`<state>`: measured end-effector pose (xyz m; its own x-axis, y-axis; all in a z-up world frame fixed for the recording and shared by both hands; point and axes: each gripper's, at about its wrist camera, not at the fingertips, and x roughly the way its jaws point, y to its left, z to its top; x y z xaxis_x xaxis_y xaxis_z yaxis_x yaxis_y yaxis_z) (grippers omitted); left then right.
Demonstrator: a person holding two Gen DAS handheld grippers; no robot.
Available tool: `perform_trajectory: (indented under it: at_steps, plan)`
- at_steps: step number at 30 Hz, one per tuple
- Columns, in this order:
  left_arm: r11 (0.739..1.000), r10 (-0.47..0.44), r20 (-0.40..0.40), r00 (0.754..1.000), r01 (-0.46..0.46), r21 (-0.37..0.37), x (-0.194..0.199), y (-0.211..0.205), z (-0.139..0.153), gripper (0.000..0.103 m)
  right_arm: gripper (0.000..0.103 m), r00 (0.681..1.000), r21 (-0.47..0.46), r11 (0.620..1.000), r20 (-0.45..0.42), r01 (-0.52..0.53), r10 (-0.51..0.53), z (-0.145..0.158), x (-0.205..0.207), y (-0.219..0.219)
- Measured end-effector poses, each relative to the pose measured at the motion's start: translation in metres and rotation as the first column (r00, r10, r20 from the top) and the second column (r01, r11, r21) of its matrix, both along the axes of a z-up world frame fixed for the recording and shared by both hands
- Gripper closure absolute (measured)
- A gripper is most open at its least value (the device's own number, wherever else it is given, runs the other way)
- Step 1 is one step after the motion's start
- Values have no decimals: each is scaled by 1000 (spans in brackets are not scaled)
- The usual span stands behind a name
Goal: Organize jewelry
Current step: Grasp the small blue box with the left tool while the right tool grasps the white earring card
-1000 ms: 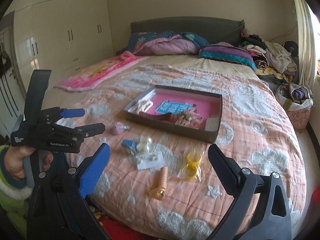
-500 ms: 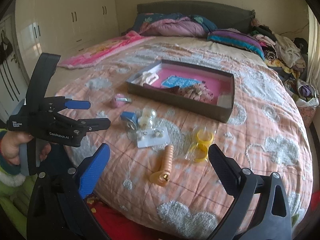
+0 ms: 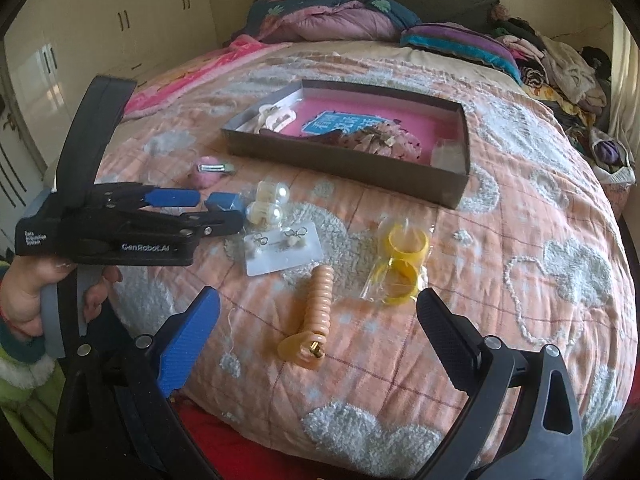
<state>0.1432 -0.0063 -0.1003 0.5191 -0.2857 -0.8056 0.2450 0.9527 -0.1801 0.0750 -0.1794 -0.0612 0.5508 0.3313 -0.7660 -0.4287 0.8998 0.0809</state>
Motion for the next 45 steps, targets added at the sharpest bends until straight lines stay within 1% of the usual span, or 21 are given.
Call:
perform_trajectory:
  at_steps: [1,2,3,4,5,6,11,15,17,22,23,24,26,27,28,30,34,37,41,45]
  plan:
    - [1000,-4,-1,1000,4,-5,1,0,-1,46,5,1000,-5,1000,-1,-9,9,-2,1,3]
    - [1000,-8,-5,1000,8,-9,2,-1,-2,49,5,1000,-9,1000,-1,-17,17,-2,2,5]
    - [1000,-13,-9,1000,12,-12,3,-1,-3,56,5,1000,-19,999,0,-25,25,-4,3,9]
    - [1000,-16,-17,1000,16,-18,4,-1,-5,64,5,999,-27,999,2,-32,32,-5,4,12]
    - [999,-20,-24,1000,19,-28,5,-1,-6,69,5,999,-33,998,6,-47,47,-6,5,16]
    - [999,-21,-27,999,20,-32,6,0,-7,71,5,998,-40,997,10,-61,62,-7,7,20]
    - [999,-26,-12,1000,25,-40,4,3,-3,74,5,991,-94,987,8,-130,131,-20,19,45]
    - [999,-19,7,1000,20,-44,2,8,5,75,5,984,-116,977,1,-177,179,-30,34,64]
    - [999,-16,13,1000,17,-47,1,11,9,75,5,982,-114,975,-14,-188,188,-36,44,72]
    - [999,1,26,1000,0,-54,-2,22,17,75,6,983,-102,979,-66,-179,173,-52,65,79]
    - [998,8,26,1000,-7,-58,-3,26,18,75,11,983,-102,979,-76,-176,169,-55,68,79]
    - [998,12,27,1000,-11,-59,-3,28,19,75,23,982,-101,979,-86,-177,169,-57,70,80]
    - [998,26,31,999,-25,-57,-4,35,21,75,24,981,-88,980,-97,-177,168,-60,71,79]
    - [998,32,33,999,-30,-55,-4,37,21,75,32,981,-85,981,-92,-177,169,-59,70,78]
    - [998,38,35,999,-36,-54,-4,40,22,75,36,981,-80,981,-87,-179,172,-57,68,78]
    - [998,48,41,998,-46,-47,-5,44,23,75,38,982,-68,982,-86,-174,168,-53,65,76]
    - [997,59,55,997,-56,-55,-9,49,29,75,38,984,-31,986,-69,-164,162,-40,54,68]
    - [997,61,66,996,-57,-59,-12,50,34,75,38,987,10,988,-46,-155,156,-24,43,59]
    - [996,65,84,994,-59,-71,-14,49,43,75,38,989,18,988,-6,-150,150,-4,31,49]
    - [996,57,105,993,-49,-72,-16,44,54,75,38,992,54,991,35,-122,120,16,20,33]
